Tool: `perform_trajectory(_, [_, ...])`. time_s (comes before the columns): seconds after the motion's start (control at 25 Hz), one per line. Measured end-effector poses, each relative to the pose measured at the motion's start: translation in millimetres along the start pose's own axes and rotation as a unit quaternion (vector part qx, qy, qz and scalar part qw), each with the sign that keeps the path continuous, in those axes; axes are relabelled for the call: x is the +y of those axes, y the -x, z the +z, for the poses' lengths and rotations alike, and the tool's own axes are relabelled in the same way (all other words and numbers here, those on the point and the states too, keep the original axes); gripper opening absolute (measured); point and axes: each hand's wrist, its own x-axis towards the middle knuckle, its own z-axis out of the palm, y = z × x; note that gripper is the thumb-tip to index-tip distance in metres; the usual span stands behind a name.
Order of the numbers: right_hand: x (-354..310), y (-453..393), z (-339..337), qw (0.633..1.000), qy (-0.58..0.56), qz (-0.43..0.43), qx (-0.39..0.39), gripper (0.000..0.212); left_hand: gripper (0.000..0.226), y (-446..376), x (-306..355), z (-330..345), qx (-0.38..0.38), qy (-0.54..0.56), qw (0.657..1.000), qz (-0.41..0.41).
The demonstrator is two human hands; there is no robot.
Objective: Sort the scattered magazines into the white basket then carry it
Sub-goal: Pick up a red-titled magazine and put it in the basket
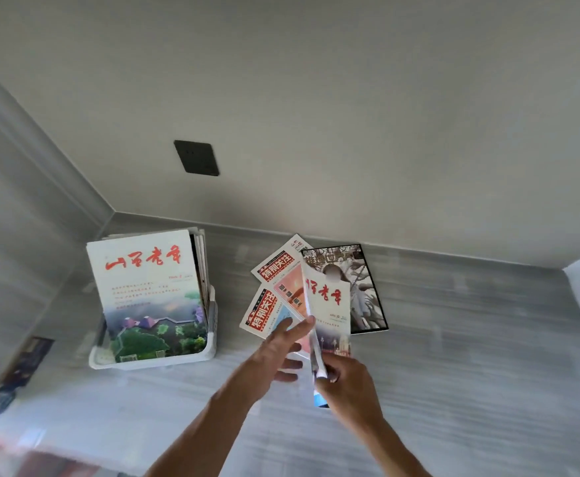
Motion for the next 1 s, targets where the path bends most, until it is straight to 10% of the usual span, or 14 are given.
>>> perform_trajectory(0.2, [-46.0,37.8,53.4,0.983,-0.041,-0.101,-0.146,0.036,0.022,13.6,-12.4,-45.6,0.277,-0.071,0.955,0.080])
perform_trajectory(0.32, [-65.7,22.1,61.0,0.973,-0.104,-0.072,-0.191,0.023,0.019,34.5,-27.9,-89.6,0.231,-0.038,0.961,0.149])
perform_trajectory(0.44, [-90.7,-14.1,66.2,0.974,-0.216,0.010,-0.064,0.057,0.028,61.1,-24.3,-159.4,0.153,-0.037,0.954,0.255])
perform_trajectory(0.56, [-127.2,-58.4,76.9,0.930,-0.346,0.022,-0.118,0.067,0.033,82.6,-10.4,-237.5,0.058,-0.025,0.951,0.302])
perform_trajectory(0.68, [-167.0,-87.6,98.3,0.938,-0.316,0.015,-0.140,0.021,0.036,78.1,3.8,-290.9,0.139,-0.027,0.934,0.328])
perform_trajectory(1.0, [-222.2,-115.0,171.4,0.963,-0.260,0.050,-0.057,0.015,0.021,29.3,-0.8,-366.7,0.328,-0.107,0.883,0.318])
